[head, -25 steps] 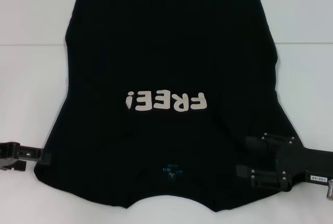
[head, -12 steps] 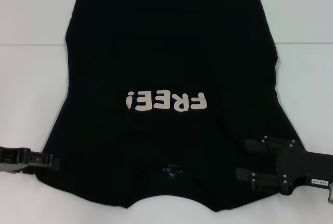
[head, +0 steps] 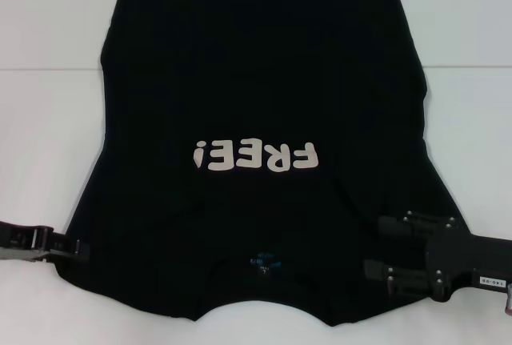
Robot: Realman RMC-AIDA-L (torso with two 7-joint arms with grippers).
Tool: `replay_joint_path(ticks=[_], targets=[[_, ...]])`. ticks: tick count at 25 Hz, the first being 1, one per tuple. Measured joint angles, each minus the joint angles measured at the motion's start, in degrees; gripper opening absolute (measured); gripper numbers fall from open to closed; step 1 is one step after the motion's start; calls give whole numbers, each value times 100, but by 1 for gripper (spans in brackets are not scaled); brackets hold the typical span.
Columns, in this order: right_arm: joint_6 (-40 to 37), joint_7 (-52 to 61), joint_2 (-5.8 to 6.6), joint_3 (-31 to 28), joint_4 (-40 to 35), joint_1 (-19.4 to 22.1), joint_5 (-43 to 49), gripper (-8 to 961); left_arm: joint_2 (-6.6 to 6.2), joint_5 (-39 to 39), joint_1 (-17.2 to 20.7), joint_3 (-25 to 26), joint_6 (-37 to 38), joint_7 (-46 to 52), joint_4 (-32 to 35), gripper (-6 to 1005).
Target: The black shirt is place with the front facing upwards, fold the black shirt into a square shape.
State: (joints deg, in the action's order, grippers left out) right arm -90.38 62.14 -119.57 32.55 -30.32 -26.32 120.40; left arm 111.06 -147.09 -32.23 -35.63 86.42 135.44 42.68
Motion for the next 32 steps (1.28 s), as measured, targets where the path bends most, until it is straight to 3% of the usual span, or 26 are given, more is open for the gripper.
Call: replay_joint_path(ticks=[15, 19, 23, 25, 30, 32], targets=[[-137, 134, 24, -144, -42, 13, 6, 792, 26, -88, -3, -190, -50, -168, 49, 177], [-133, 666, 115, -144, -189, 0, 11, 794, 10, -34, -7, -116, 23, -167, 70, 50], [-30, 2138, 282, -99, -800, -54, 199, 793, -41, 8, -70, -62, 184, -89, 33, 37], [98, 3293, 440, -69, -1190, -220, 651, 792, -62, 42, -128, -25, 278, -54, 12, 30], [104, 5568, 993, -66, -1403, -856, 2108, 790, -65, 57, -189, 21, 412, -67, 13, 31], [0, 6173, 1067, -66, -1487, -1019, 2635, 789, -66, 58, -193, 22, 411, -85, 4, 33]])
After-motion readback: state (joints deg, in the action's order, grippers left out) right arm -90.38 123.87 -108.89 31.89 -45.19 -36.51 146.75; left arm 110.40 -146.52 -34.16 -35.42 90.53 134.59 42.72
